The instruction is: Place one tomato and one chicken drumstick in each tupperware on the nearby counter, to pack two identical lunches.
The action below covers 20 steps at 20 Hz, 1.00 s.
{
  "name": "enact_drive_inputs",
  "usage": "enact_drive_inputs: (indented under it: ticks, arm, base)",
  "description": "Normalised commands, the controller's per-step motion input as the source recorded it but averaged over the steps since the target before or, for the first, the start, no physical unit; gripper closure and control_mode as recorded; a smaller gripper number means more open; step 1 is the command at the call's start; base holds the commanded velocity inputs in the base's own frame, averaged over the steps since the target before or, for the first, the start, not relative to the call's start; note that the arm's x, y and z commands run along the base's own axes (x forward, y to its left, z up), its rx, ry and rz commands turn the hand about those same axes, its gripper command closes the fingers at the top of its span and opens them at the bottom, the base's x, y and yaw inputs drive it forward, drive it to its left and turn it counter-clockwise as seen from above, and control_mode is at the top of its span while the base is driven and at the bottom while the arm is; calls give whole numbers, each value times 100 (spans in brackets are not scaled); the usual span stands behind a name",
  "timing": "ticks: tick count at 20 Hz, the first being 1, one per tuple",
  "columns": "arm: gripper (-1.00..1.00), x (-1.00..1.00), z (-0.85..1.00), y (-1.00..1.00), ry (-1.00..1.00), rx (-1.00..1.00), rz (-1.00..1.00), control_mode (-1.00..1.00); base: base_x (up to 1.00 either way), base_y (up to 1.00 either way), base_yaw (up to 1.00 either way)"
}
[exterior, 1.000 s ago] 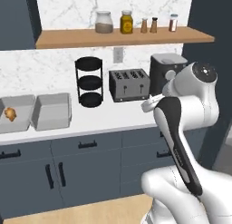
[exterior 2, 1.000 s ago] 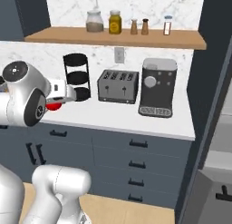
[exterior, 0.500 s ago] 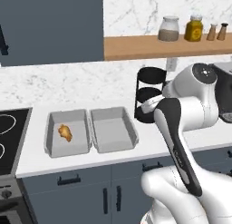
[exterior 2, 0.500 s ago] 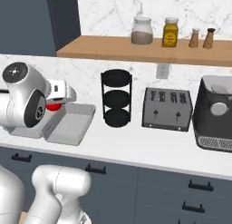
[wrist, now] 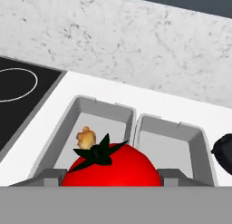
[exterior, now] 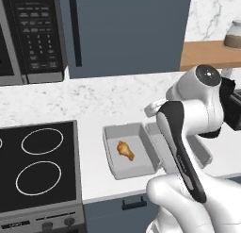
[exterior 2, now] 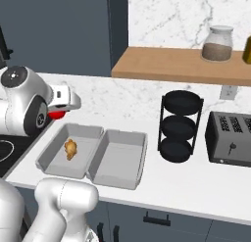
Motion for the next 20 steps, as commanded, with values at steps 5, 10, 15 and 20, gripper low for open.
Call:
enact_drive_inputs:
  ticks: [5,10,15,20]
  arm:
    - [100,38,-64,24,9,-8,0,-100]
    - [100,44,-94,-1,6,0,0,-100]
    - [100,59,-100,0,1,-1,0,-100]
    - [100,62,-89,0,1,-1,0,-100]
  base:
    - [0,0,0]
    - [0,0,0]
    - [0,0,0]
    - [0,0,0]
